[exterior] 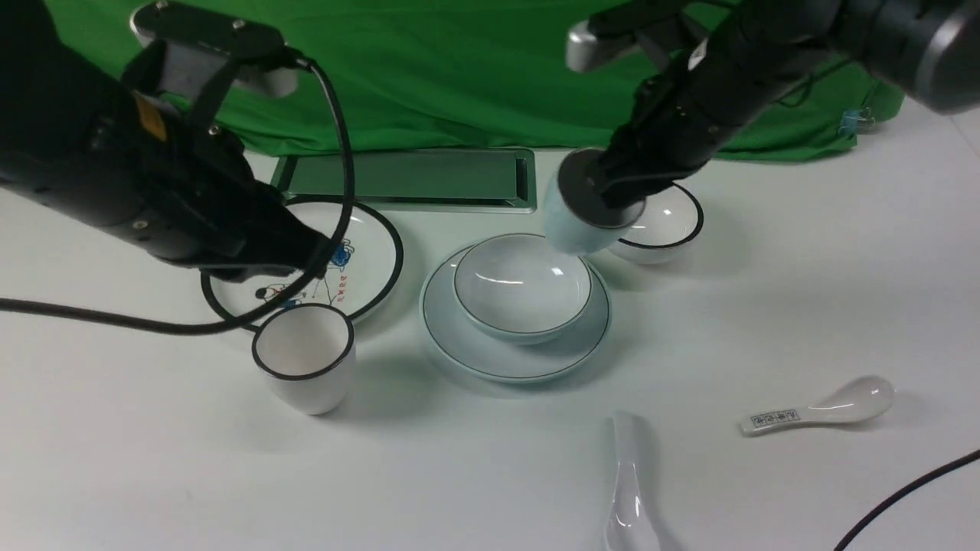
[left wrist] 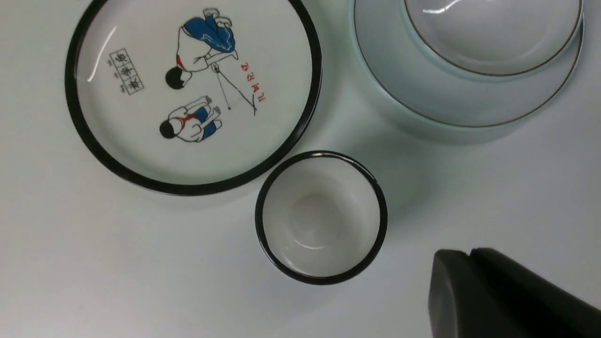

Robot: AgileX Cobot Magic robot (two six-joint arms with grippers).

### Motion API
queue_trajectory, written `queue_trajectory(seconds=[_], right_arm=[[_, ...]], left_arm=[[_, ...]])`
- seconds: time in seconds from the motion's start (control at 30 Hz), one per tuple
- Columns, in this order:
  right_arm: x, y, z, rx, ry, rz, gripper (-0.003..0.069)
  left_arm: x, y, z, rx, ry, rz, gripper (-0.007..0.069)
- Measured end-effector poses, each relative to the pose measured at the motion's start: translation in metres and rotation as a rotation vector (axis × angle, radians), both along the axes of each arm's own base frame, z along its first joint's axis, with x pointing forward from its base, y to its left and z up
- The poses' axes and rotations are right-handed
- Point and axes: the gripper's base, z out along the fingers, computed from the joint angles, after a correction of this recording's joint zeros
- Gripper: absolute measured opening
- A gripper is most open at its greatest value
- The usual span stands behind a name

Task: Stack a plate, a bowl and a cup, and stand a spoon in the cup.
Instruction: Use the right arm to put the blue teacup into the blue rice bowl in the middle

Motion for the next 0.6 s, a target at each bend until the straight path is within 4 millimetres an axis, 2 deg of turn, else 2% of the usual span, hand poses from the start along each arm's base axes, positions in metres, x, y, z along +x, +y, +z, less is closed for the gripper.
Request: queue_trajectory(seconds=[0.07, 0.17, 0.33, 0.47, 0.57, 0.6], right_arm=[[0.008, 0.015, -0.013, -0.003, 0.006, 0.024, 0.0085], [0.021, 0.028, -0.041, -0.016, 0.041, 0.023, 0.0085], [0.033, 0.035, -0.072, -0.036, 0.100, -0.004, 0.0085], [0.034, 0.035, -0.074, -0.036, 0.112, -0.023, 0.0096], [0.034, 0.035, -0.074, -0.039, 0.115, -0.028, 0.0146], [0.033, 0.034, -0.073, -0.047, 0.128, -0.029, 0.0225]], left_arm=[[0.000, 0.000, 0.000, 0.001, -0.003, -0.004, -0.0037], [0.000, 0.000, 0.000, 0.010, -0.007, -0.018, -0.0036], [0.000, 0.000, 0.000, 0.013, -0.008, -0.023, -0.0036], [0.001, 0.000, 0.000, 0.011, -0.016, -0.023, -0.0036], [0.001, 0.000, 0.001, 0.010, -0.024, -0.025, -0.0036], [0.001, -0.001, 0.001, 0.010, -0.028, -0.026, -0.0036]])
